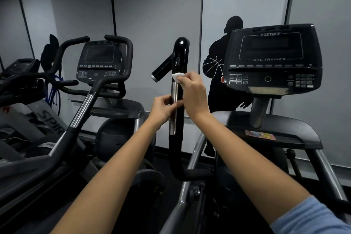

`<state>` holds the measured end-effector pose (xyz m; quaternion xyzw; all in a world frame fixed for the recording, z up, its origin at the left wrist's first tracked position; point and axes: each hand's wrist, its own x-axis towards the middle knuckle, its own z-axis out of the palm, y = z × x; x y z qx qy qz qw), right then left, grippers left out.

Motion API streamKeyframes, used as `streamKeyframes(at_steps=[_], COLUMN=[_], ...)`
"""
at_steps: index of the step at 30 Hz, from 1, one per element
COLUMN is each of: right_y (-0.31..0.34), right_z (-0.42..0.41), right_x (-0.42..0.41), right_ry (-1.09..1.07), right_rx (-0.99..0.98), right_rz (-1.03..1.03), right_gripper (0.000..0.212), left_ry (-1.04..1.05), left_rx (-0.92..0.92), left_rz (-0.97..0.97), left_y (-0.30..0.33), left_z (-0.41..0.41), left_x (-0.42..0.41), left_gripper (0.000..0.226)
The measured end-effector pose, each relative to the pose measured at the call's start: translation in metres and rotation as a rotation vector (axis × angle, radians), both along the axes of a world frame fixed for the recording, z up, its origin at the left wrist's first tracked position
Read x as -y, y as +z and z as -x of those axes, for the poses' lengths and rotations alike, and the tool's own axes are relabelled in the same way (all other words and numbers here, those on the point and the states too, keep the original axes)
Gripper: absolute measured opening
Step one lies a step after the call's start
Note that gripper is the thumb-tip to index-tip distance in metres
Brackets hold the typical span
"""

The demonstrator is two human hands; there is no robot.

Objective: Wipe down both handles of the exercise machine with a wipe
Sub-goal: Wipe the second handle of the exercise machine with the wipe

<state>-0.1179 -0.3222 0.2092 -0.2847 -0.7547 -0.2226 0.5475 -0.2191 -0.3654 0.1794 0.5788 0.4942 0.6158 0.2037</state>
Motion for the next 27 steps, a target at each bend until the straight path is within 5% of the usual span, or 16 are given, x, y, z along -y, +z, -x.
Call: streamKeyframes(at_steps=[2,5,8,10,12,17,22,24,27], right_y=[0.003,0.016,0.024,0.021,0.013,0.011,0.011,0.009,0.012], right_z=[0.005,0.018,0.022,0.017,0.009,0.001,0.0,0.0,0.0], right_x=[0.006,0.016,0.024,0.018,0.007,0.004,0.005,0.0,-0.003], right_ry=[0.04,-0.04,-0.117,-0.152,-0.038,0.345,0.041,0.073,0.369], right_rx=[-0.046,0.164,0.321,0.321,0.144,-0.384,0.048,0.04,-0.483], right_rz=[0.036,-0.104,-0.157,-0.183,-0.118,0.329,-0.056,-0.013,0.451], right_gripper=[0.014,0.035,0.029,0.028,0.025,0.032,0.022,0.022,0.016], left_ry=[0.026,0.091,0.136,0.108,0.055,-0.01,0.033,0.036,0.03], left_rx=[-0.003,-0.018,-0.037,-0.028,-0.012,-0.021,-0.011,-0.018,-0.028], left_rz=[0.003,0.033,0.026,0.027,0.009,-0.03,-0.027,-0.028,-0.038], left_y=[0.001,0.002,0.001,0.001,0.001,-0.003,-0.001,-0.002,-0.004], left_z=[0.0,0.0,0.0,-0.001,-0.002,0.003,-0.001,-0.002,-0.001], left_x=[0.001,-0.003,-0.007,-0.005,-0.002,0.0,-0.001,-0.001,0.001], left_gripper=[0.006,0.014,0.032,0.021,0.004,0.019,0.008,0.011,0.012])
